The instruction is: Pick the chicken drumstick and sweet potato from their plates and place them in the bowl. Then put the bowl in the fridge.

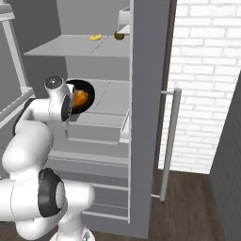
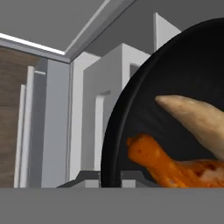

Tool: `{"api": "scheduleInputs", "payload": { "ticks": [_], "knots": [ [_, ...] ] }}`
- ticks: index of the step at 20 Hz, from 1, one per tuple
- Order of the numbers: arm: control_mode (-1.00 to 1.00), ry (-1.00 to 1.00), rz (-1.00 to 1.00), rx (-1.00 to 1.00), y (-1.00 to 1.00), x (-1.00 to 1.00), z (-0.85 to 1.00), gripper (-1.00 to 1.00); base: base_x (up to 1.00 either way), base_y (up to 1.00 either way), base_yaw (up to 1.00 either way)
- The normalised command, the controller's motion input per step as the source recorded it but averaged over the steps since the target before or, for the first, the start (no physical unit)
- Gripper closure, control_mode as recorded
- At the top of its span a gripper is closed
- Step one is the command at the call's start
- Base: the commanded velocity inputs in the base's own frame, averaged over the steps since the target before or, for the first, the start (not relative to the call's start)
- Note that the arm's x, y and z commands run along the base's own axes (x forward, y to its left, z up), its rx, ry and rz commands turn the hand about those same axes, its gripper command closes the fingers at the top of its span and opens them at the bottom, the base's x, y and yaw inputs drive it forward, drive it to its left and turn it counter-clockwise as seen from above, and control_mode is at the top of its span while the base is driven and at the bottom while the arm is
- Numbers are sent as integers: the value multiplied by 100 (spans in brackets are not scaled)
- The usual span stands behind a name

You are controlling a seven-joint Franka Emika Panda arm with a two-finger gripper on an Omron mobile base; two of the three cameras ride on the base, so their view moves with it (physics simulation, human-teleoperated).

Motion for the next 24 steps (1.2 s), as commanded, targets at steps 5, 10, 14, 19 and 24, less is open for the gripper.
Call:
{"api": "scheduleInputs", "payload": {
  "ticks": [5, 10, 14, 19, 24],
  "knots": [
    [-100, 3, 0, -3, 3, 54, 5, 100, 0, 0, 0],
    [-100, 2, 0, -3, 0, 44, -12, 100, 0, 0, 0],
    [-100, -8, 0, -2, 0, 15, -40, 100, 0, 0, 0],
    [-100, -16, 0, 0, 0, 2, -46, 100, 0, 0, 0],
    [-100, -3, 0, 0, 0, 38, -2, 100, 0, 0, 0]
  ]
}}
